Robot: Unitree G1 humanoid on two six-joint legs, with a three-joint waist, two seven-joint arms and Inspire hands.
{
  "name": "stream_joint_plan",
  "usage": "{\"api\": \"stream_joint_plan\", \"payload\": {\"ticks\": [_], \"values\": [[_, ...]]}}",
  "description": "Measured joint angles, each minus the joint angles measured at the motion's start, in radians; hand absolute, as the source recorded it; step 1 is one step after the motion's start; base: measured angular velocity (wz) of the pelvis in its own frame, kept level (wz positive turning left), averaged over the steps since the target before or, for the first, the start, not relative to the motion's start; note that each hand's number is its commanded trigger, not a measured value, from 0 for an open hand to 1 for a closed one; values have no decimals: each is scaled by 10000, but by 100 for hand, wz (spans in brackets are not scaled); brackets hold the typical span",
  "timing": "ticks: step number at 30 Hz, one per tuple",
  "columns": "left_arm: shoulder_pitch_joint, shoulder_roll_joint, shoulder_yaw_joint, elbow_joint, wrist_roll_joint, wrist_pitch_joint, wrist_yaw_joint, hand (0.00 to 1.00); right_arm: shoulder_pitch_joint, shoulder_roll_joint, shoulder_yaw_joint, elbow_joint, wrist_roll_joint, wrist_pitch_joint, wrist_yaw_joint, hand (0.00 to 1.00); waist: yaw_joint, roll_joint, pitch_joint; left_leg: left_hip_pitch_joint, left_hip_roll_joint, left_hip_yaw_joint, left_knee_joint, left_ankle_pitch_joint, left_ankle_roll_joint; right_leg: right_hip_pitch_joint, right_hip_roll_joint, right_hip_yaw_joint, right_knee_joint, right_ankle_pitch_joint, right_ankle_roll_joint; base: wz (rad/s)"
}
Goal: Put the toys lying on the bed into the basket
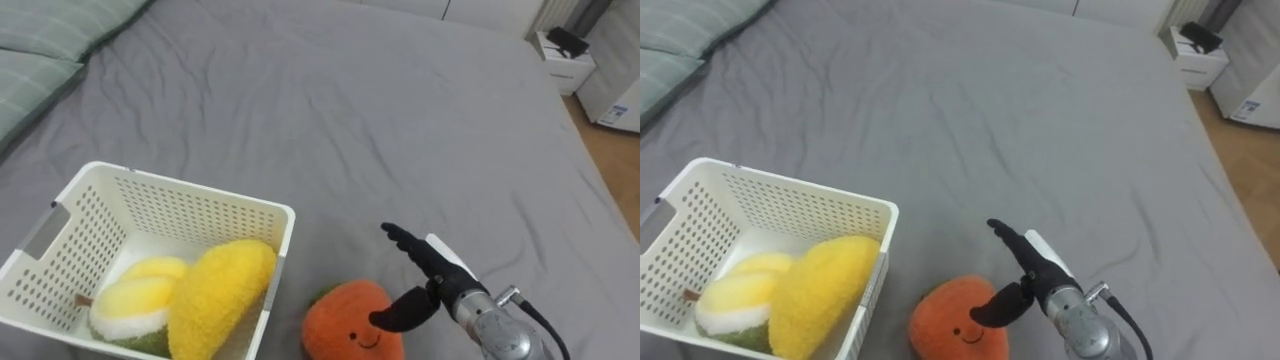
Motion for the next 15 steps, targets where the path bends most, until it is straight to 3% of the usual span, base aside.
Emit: {"api": "stream_joint_plan", "payload": {"ticks": [15], "values": [[-65, -49, -227, -348, -15, 2, -83, 0, 81, 12, 399, 377, -1206, 243, 420, 0, 52, -57, 3, -141, -7, -99, 27, -1, 0, -35, -12, -103, 2, 1, 1, 1]]}}
